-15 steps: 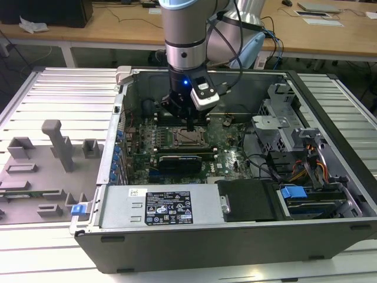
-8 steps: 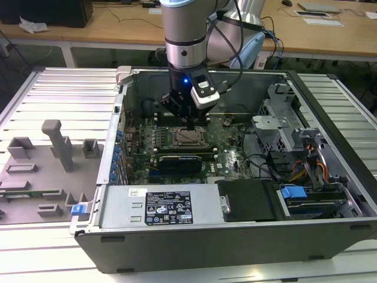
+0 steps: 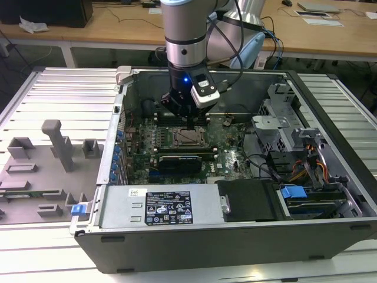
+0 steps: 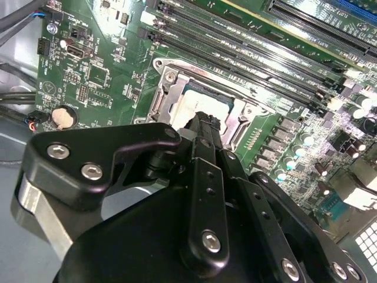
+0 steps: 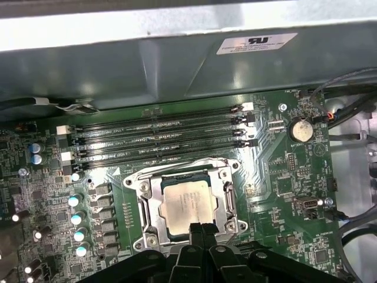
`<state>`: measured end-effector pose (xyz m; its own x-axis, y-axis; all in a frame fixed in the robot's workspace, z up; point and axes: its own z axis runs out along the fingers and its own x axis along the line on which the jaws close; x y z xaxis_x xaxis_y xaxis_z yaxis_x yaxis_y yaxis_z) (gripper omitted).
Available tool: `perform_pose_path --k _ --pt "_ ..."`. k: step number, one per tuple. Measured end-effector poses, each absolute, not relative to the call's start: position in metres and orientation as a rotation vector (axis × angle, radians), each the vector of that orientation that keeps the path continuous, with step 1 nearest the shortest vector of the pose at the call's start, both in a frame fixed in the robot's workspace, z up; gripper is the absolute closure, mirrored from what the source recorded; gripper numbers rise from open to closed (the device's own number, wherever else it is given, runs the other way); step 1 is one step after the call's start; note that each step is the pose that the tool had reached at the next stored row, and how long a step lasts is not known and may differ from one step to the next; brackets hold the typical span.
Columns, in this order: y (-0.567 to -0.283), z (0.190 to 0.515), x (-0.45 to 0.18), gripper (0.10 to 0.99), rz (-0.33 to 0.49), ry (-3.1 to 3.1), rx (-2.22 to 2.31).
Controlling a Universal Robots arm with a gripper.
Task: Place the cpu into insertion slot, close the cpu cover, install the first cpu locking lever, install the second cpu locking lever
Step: 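Install the second cpu locking lever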
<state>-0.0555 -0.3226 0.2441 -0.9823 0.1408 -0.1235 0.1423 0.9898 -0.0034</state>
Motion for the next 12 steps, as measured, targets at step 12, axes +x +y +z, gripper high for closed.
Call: perform_pose_path --k 12 --pt "-0.3306 0.2448 -0.0555 0.980 -0.018 3.011 0.215"
